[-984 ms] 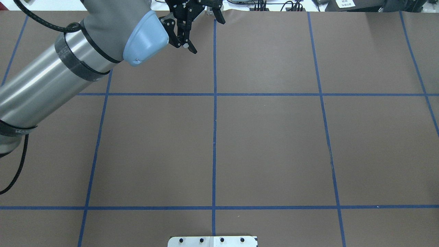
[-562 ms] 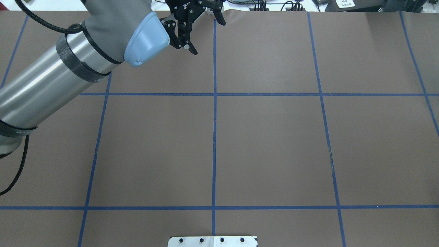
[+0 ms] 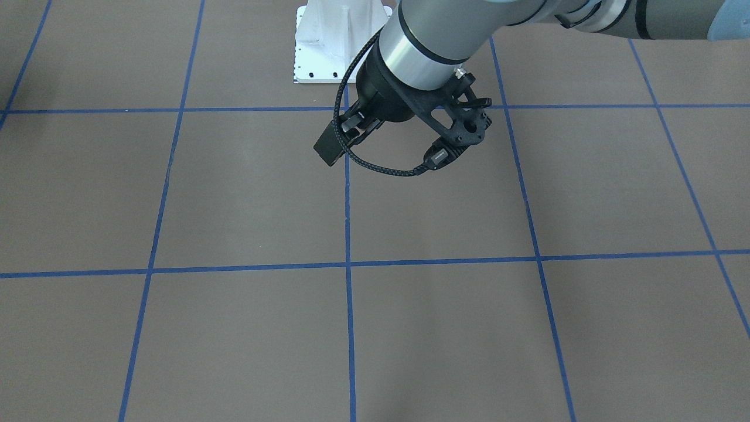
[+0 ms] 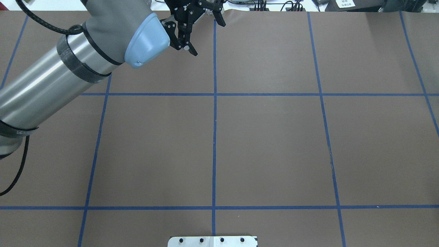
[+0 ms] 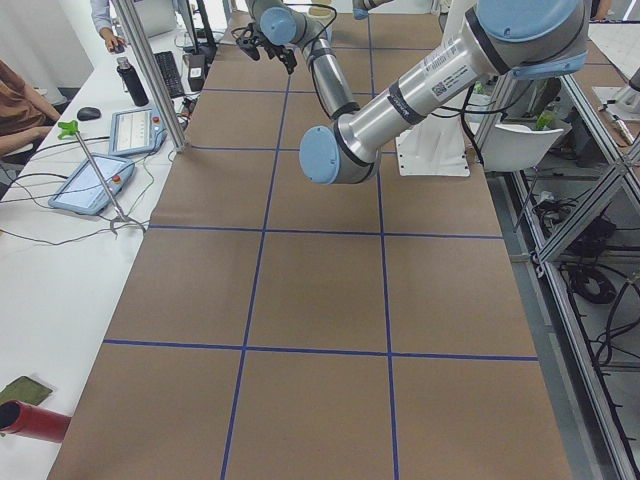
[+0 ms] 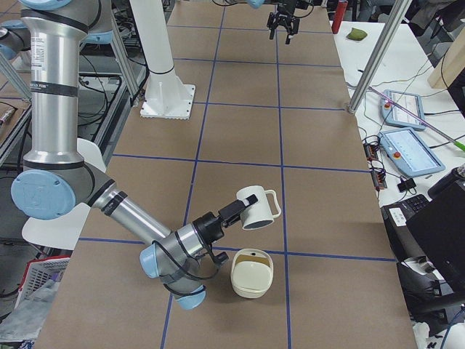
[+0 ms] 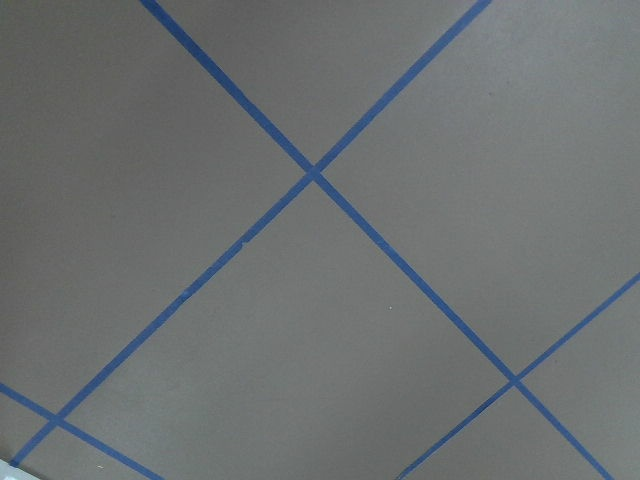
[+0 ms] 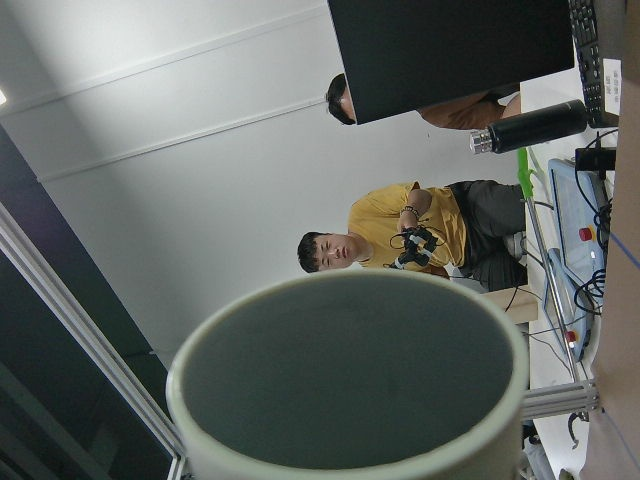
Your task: Left arm hands cup to right arm to dump lemon
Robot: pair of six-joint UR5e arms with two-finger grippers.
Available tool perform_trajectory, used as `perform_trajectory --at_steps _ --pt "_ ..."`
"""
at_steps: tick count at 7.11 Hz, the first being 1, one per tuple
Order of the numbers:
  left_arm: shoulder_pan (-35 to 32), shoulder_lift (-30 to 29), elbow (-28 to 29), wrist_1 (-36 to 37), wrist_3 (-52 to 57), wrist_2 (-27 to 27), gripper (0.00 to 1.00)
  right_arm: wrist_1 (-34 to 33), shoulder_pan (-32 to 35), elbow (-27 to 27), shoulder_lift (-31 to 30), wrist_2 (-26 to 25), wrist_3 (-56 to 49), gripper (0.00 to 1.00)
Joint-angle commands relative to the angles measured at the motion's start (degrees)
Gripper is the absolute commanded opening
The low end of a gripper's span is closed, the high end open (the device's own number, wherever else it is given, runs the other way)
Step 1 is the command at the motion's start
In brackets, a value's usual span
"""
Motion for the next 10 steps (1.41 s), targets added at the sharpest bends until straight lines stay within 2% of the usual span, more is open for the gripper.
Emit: perform_trajectory --at_steps 1,5,8,9,10 --pt "0.09 0.18 0.00 0.00 0.07 0.00 1.00 -2.65 -0.06 -0.25 -0.14 1.73 -12.13 0.00" --pt "0.09 0.27 0.00 -0.09 0.15 0.00 1.00 -9.41 -0.06 -0.25 -1.01 3.23 -33.39 0.00" --pt "0.09 0.44 0.09 -0.17 0.15 0.78 1.00 -16.17 0.02 0.97 -1.10 6.38 -49.12 0.00" --pt "0.18 0.79 0.09 -0.18 0.15 0.88 1.00 -21.42 0.02 6.03 -2.58 7.87 -49.88 0.00" --pt "-0.08 0.88 0.18 -0.18 0.15 0.88 1.00 -27.39 0.37 13.39 -4.86 8.50 -50.06 0.00"
